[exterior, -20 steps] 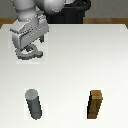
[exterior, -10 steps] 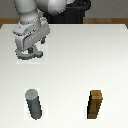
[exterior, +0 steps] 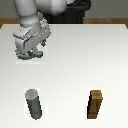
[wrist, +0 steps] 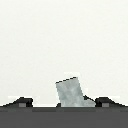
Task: Put the loop with the handle onto the peg.
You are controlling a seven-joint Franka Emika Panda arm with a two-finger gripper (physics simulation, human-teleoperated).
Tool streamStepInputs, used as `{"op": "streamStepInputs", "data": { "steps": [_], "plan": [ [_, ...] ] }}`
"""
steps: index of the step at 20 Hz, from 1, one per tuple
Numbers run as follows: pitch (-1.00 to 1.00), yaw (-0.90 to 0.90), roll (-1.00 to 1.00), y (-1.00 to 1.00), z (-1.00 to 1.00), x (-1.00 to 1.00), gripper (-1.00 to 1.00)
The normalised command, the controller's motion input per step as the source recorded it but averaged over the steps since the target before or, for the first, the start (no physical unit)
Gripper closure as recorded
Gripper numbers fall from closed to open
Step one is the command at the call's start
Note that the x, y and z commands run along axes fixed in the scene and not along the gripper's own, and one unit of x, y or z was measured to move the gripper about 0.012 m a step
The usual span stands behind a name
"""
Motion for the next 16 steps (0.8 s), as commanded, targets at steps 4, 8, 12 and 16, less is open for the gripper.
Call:
{"op": "streamStepInputs", "data": {
  "steps": [4,8,12,16],
  "plan": [
    [0.00,0.00,0.00,0.00,-0.25,0.25,-1.00],
    [0.00,0.00,0.00,0.00,-0.25,-0.25,-1.00],
    [0.00,0.00,0.00,0.00,0.00,0.00,-1.00],
    [0.00,0.00,0.00,0.00,0.00,0.00,1.00]
  ]
}}
